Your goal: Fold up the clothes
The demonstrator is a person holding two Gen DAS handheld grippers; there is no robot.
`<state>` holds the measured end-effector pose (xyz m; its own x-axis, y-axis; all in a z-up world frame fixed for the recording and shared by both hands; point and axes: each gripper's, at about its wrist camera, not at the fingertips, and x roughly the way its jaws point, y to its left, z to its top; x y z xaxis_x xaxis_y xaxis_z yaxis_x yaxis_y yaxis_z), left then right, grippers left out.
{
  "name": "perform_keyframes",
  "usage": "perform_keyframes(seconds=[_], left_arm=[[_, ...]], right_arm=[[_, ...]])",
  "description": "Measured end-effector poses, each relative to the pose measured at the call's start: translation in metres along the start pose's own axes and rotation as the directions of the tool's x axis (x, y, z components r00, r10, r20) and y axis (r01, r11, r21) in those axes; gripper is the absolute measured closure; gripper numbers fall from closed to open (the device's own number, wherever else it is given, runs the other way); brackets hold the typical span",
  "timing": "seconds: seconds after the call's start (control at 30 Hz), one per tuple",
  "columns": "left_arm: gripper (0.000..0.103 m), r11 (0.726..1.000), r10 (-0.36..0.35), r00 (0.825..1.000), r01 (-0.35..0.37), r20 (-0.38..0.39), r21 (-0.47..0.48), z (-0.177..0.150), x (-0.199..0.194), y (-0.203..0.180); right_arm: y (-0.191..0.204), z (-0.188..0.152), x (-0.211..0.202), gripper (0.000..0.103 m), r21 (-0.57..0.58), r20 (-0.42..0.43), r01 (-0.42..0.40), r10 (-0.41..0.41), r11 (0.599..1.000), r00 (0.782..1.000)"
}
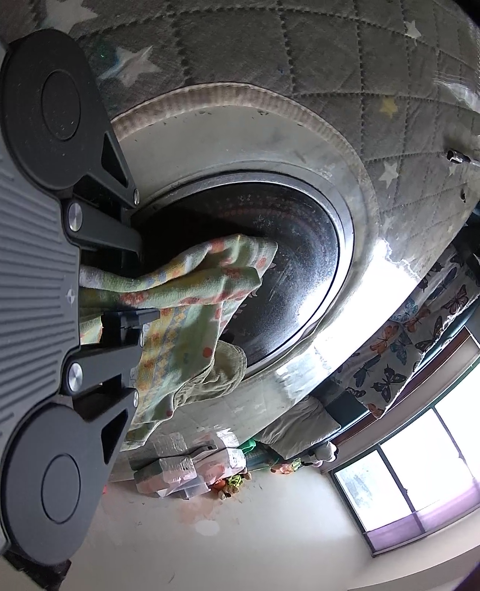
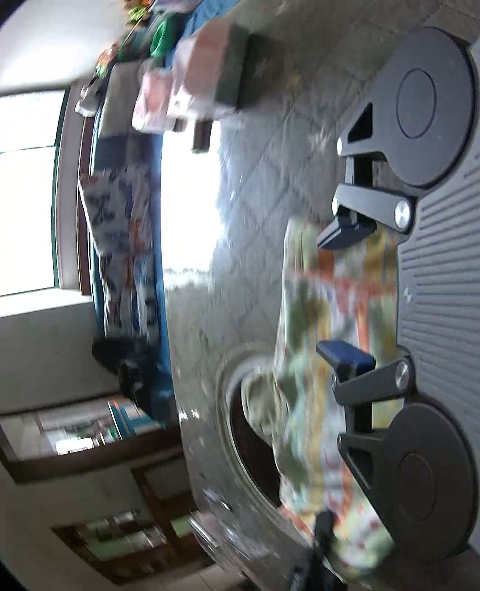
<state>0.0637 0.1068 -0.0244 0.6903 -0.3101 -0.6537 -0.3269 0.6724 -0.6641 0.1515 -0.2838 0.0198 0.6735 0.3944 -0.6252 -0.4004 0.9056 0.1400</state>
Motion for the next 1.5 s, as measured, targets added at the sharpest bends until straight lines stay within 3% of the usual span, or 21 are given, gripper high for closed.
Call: perform_keyframes(seconds=[0.07,0.27,0.37,0.47,0.5,0.67,0.9,1.2,1.5], left_arm=[[0.089,1.0,0.002,1.0,-0.002,-0.003,0.004,0.001,0.001,-0.001],[0.088,1.0,0.002,1.0,-0.002,-0.009,0.007,0.002,0.003,-0.003],[0.088,1.0,0.003,1.0,-0.003,-0.005,0.017,0.003,0.003,-0.003],[0.089,0.999,0.012,1.0,-0.013,0.003,0.045,0.002,0.004,-0.006],[0.089,0.998,0.017,1.0,-0.018,0.005,0.053,0.003,0.004,-0.007],[0.092,0.993,0.03,1.0,-0.031,0.009,0.111,0.003,0.003,-0.018],[0.093,0.975,-0.017,1.0,0.016,0.003,0.222,0.004,0.007,-0.062],[0.093,0.93,-0.085,0.995,0.096,-0.047,0.355,-0.004,0.039,-0.137],[0.093,0.88,-0.13,0.984,0.173,-0.125,0.443,-0.028,0.088,-0.202]], right_arm=[[-0.007,-0.002,0.006,0.035,0.021,-0.005,0.023,-0.023,1.0,1.0],[-0.011,-0.004,0.02,0.038,0.065,-0.025,-0.006,0.008,0.998,1.0],[-0.007,-0.003,0.019,0.053,0.068,-0.022,-0.037,0.039,0.997,0.999],[-0.004,-0.002,0.021,0.084,0.086,-0.024,-0.049,0.051,0.995,0.998],[-0.003,-0.002,0.021,0.09,0.096,-0.025,-0.047,0.049,0.994,0.998],[-0.004,-0.001,0.006,0.094,0.127,0.013,-0.063,0.062,0.99,0.998],[-0.006,0.007,-0.036,0.094,0.097,0.089,-0.056,0.047,0.994,0.995],[-0.051,0.019,-0.081,0.094,0.123,0.158,0.09,-0.109,0.988,0.981],[-0.113,0.017,-0.102,0.094,0.19,0.151,0.231,-0.26,0.954,0.954]])
